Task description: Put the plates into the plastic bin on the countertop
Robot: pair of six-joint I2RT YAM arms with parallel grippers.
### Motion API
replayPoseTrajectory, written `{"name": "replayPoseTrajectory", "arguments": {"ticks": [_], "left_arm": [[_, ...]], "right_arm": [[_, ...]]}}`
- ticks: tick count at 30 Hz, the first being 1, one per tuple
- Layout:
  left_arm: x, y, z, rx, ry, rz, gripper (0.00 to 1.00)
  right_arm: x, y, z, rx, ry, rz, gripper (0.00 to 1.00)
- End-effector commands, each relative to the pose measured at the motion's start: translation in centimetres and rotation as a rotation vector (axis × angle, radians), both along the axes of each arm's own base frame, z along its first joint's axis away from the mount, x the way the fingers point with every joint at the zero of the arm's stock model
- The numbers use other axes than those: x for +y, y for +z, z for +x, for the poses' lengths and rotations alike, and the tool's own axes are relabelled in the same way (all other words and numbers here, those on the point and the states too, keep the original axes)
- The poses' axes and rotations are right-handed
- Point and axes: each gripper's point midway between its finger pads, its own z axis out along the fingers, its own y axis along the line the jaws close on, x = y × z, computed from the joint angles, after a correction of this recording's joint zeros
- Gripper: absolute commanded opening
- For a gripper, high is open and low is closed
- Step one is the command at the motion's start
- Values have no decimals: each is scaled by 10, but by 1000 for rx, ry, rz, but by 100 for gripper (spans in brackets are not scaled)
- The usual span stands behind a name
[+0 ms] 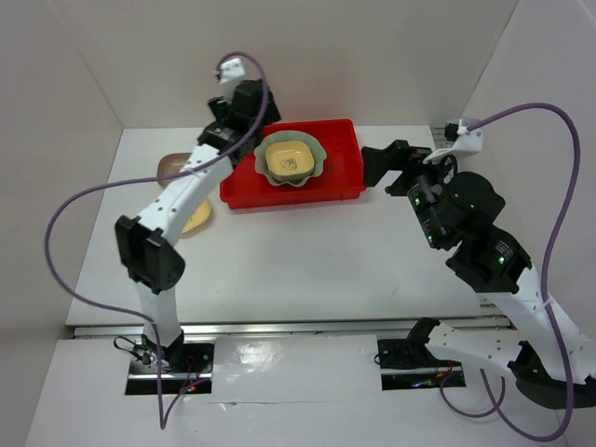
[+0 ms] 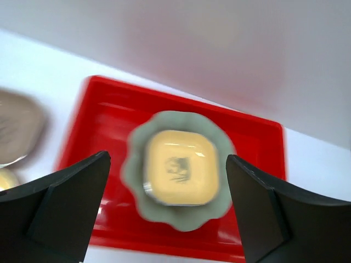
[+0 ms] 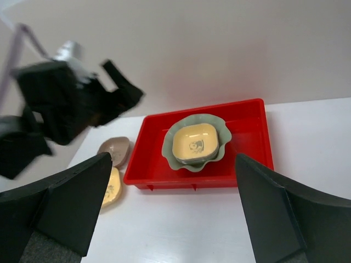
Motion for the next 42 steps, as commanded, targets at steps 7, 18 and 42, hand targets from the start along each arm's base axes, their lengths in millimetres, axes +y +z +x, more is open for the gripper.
{"name": "replayPoseTrajectory", "arguments": {"ticks": [7,18,42], "left_arm": [[226,-170,-109,631,591,-131,100],[261,-256,-188,928,712,-196,100],[260,-314,-222,946,772,-194,0]], "right_arm": [[53,-54,16,43,169,-98,100],[85,-97,20,70,298,-176,100],[82,-82,19,34,318,-139,100]]}}
